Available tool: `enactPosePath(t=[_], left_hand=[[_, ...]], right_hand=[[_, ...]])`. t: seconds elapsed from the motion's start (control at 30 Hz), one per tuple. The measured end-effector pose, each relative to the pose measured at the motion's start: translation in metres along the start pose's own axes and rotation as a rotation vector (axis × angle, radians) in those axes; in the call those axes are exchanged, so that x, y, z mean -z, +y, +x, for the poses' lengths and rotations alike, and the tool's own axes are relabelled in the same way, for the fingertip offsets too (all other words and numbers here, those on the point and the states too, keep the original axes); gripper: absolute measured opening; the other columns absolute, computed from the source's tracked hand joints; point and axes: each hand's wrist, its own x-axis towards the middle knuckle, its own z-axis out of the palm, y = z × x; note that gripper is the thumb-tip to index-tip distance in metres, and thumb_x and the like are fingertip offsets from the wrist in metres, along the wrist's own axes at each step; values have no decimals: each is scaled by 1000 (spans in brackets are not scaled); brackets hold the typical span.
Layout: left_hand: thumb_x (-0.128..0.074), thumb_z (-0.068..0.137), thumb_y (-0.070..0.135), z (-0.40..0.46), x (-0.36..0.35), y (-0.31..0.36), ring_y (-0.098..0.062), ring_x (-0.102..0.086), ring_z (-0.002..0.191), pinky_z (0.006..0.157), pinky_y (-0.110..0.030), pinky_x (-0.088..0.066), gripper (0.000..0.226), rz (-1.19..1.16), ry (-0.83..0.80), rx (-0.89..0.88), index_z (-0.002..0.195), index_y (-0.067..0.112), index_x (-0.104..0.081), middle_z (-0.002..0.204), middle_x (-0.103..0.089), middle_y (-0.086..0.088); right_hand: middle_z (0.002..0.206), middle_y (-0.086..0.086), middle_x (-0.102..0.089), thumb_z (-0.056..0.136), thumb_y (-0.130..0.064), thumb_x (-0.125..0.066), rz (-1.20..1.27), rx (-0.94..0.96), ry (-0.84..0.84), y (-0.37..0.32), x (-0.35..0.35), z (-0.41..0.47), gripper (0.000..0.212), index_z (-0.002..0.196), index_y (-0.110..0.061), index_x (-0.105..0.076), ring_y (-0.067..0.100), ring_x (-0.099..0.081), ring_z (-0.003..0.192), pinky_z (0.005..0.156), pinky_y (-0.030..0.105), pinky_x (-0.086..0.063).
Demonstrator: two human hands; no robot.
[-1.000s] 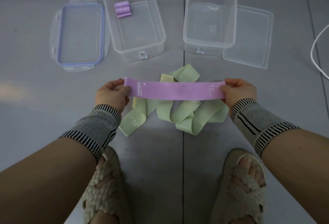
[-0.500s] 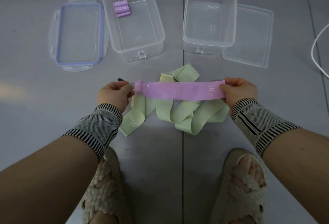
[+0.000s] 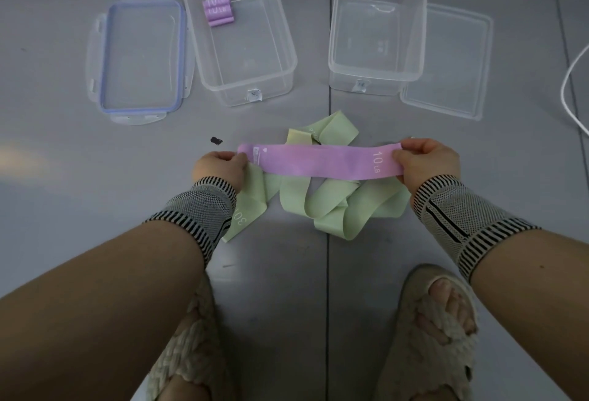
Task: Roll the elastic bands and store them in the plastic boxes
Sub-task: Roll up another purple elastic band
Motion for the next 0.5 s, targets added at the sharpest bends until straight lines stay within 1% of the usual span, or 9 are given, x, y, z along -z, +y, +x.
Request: enactPosePath(t=[0.1,0.17,0.23,0.27,0.3,0.33,0.37,0.43,0.5], left_hand=[[-67,83,23,-1,-1,3,-10,-53,63,57,-21,-42,14,-7,-31,13,96,20,-65,84,-62,1],[-66,82,15,-3,-1,4,-7,-52,62,59,-22,-43,15,-66,-9,0,97,17,-65,77,-60,4],[-66,81,11,-8,0,6,-6,-52,62,58,-19,-43,19,-123,19,-47,100,14,-65,74,-57,7],[-66,81,10,-12,1,8,-6,-52,61,57,-17,-42,20,-148,14,-81,100,14,-64,72,-56,8],[-67,80,9,-17,2,11,-6,-51,59,57,-17,-43,20,-184,-8,-116,99,15,-63,70,-55,8],[-68,80,7,-24,3,16,-7,-50,58,58,-18,-43,20,-228,-44,-146,97,15,-62,68,-54,8],[-69,79,6,-32,5,23,-7,-50,58,59,-20,-44,19,-277,-92,-167,93,17,-61,65,-52,8],[-67,79,1,-51,10,42,-8,-51,58,61,-22,-46,21,-382,-202,-190,86,20,-59,62,-51,8],[-65,81,-2,-74,16,66,-9,-53,63,65,-24,-48,23,-464,-323,-210,84,19,-57,64,-52,6]], right_hand=[[75,-3,-64,79,-6,-67,-8,-2,3,-1,0,0,19,74,-24,-64,19,-64,78,83,41,-56],[82,-2,-65,80,-8,-67,-64,28,-1,-2,0,-2,12,89,-16,-67,17,-62,80,83,32,-54],[105,4,-65,80,-12,-66,-211,112,2,-4,1,-6,30,110,-14,-64,18,-60,92,86,27,-48],[116,5,-60,80,-15,-66,-303,176,8,-6,0,-9,36,116,-16,-62,20,-57,102,91,28,-45],[122,6,-56,80,-17,-65,-374,246,8,-11,-1,-14,39,118,-19,-60,22,-54,108,96,29,-43],[121,6,-56,80,-18,-65,-387,302,-11,-18,-3,-21,38,117,-20,-61,22,-54,109,97,29,-42],[115,4,-59,80,-18,-66,-355,338,-58,-27,-6,-29,33,113,-20,-63,21,-57,104,96,30,-44],[97,-4,-65,80,-16,-67,-245,413,-201,-49,-12,-51,22,101,-20,-68,14,-61,90,91,33,-50],[91,-11,-66,79,-17,-68,-178,517,-352,-76,-15,-77,19,97,-24,-68,8,-63,85,87,30,-53]])
